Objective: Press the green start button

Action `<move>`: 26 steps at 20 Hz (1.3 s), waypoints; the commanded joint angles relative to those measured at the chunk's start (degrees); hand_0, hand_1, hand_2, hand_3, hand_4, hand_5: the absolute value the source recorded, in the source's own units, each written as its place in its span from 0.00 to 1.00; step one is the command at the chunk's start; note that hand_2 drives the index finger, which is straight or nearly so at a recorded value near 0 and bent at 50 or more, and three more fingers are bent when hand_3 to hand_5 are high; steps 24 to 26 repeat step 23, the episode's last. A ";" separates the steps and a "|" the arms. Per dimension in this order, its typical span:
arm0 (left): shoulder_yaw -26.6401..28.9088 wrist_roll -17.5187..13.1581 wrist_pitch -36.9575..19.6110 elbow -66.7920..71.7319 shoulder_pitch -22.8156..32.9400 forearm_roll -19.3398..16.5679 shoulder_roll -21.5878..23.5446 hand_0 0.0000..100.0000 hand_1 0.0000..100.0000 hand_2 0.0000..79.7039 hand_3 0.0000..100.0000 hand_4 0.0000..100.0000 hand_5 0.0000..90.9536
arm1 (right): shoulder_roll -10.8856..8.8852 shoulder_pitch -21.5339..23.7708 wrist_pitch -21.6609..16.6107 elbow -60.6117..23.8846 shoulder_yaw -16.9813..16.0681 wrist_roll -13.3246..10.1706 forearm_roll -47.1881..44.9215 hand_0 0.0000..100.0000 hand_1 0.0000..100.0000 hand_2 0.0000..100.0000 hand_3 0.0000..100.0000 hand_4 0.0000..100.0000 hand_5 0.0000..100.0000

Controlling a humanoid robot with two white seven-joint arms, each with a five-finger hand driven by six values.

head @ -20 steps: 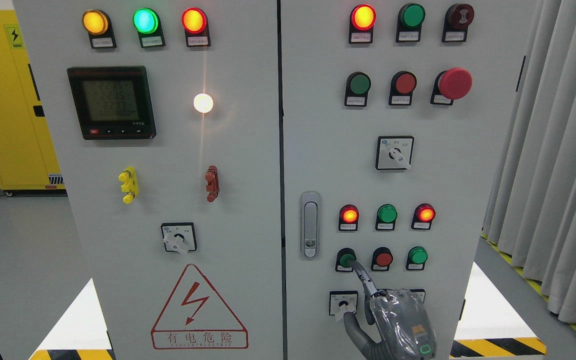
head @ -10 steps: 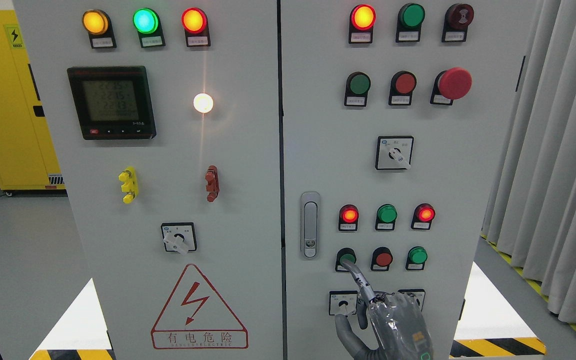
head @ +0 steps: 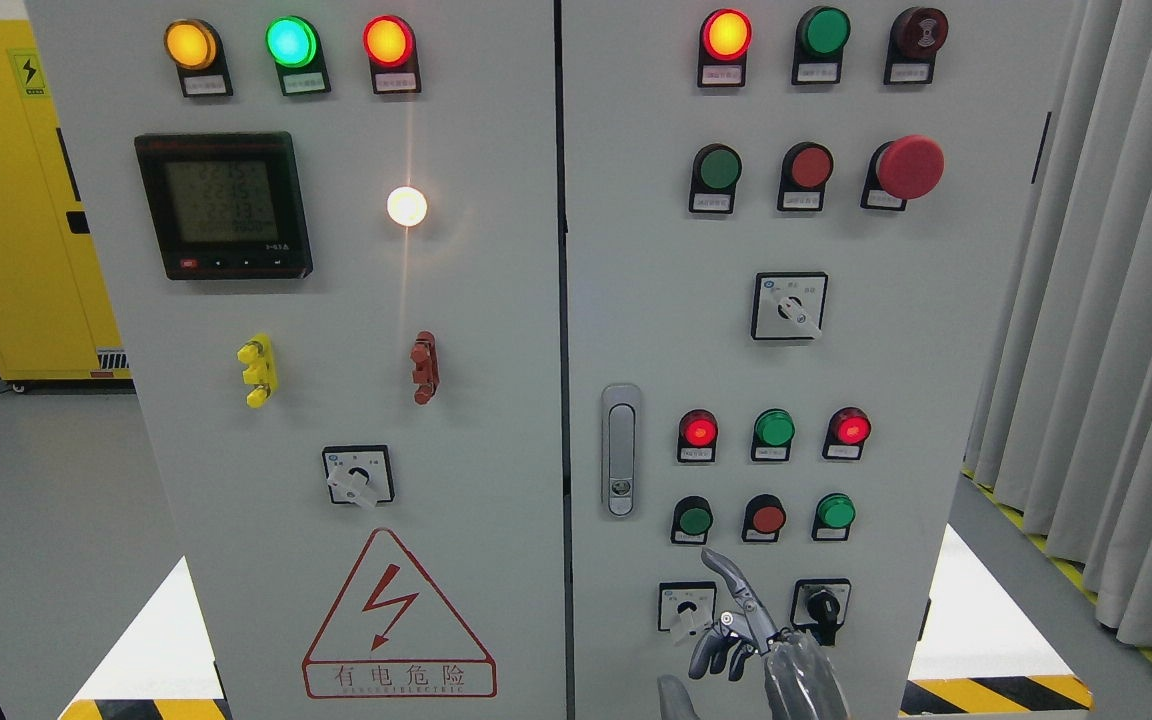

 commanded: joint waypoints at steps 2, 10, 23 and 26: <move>0.00 -0.03 0.02 0.02 0.09 0.00 0.00 0.12 0.56 0.00 0.00 0.00 0.00 | 0.30 2.56 1.35 -6.57 2.08 0.54 -16.47 0.46 0.56 0.00 0.05 0.11 0.08; 0.00 -0.03 0.02 0.02 0.09 0.00 0.00 0.12 0.56 0.00 0.00 0.00 0.00 | 0.39 3.44 1.79 -7.19 2.17 0.54 -17.80 0.42 0.54 0.00 0.04 0.10 0.06; 0.00 -0.03 0.02 0.02 0.00 0.00 0.00 0.12 0.56 0.00 0.00 0.00 0.00 | 0.31 3.97 1.79 -7.10 2.61 0.54 -17.71 0.40 0.55 0.00 0.05 0.11 0.06; 0.00 -0.03 0.02 0.02 0.00 0.00 0.00 0.12 0.56 0.00 0.00 0.00 0.00 | 0.31 3.97 1.79 -7.10 2.61 0.54 -17.71 0.40 0.55 0.00 0.05 0.11 0.06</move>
